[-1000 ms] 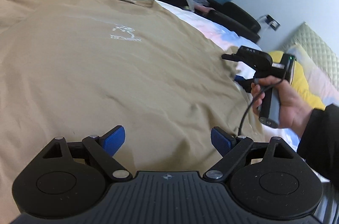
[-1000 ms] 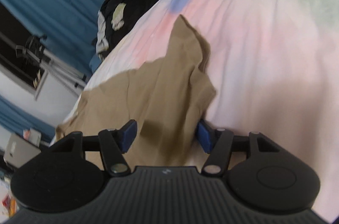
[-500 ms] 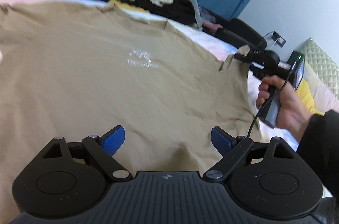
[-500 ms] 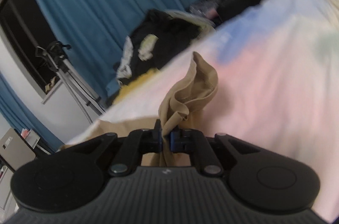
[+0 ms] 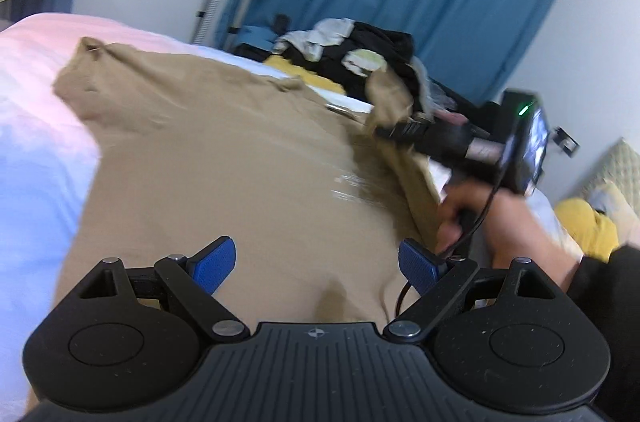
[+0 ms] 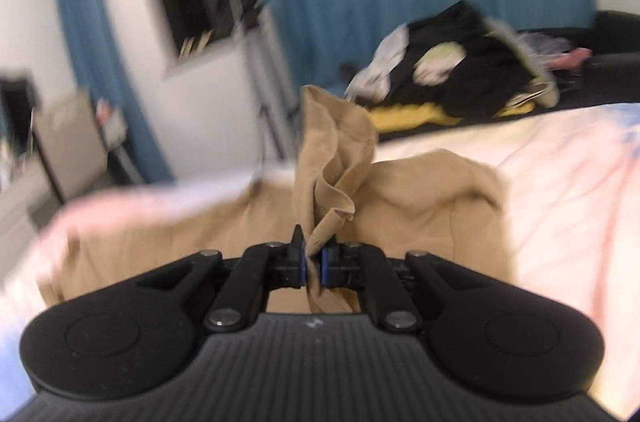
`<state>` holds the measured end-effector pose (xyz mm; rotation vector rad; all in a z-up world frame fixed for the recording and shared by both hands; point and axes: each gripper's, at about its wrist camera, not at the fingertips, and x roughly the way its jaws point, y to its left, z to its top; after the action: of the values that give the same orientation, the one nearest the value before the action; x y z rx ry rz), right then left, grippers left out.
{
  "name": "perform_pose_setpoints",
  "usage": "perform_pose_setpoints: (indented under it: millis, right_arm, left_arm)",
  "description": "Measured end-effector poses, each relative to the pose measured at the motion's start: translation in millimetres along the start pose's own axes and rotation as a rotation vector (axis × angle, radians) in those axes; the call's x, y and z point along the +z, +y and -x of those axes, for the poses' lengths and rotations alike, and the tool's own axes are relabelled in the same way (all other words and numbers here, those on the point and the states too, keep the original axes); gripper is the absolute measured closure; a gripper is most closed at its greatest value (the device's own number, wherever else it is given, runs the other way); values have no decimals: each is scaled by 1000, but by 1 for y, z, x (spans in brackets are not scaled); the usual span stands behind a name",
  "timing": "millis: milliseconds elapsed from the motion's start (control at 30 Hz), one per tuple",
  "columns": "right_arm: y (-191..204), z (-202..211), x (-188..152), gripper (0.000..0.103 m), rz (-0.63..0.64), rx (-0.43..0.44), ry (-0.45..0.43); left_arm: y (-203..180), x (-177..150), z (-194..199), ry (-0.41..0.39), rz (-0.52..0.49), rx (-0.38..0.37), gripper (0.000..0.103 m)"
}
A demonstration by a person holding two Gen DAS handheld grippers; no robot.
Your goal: Fold clothes
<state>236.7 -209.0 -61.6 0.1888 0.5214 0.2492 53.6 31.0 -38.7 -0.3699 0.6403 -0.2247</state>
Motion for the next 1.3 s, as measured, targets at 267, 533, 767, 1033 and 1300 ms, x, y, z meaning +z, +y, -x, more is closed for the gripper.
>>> perform_pose_setpoints:
  millis: [267,533,767,1033,1300]
  right_arm:
    - [21,-19,-15,52,72,24,85]
    - [0,96,-1,51,80,44,37]
    - [-27,198,-15,51,-13,15,56]
    - [-45,287,-51,43,-137,-19,-80]
    - [-70,317,-55,35,-218,-62,-192]
  left_arm:
    - [11,3,-4,-3,18,9,12]
    - [5,-4,-9,-9,-16,-4,12]
    - [-16,-15,-1,-16,-90,-11,12]
    - [-60,-45,16,38,-136,-113,13]
    - [-132,-83,-1,181,-174,-308,28]
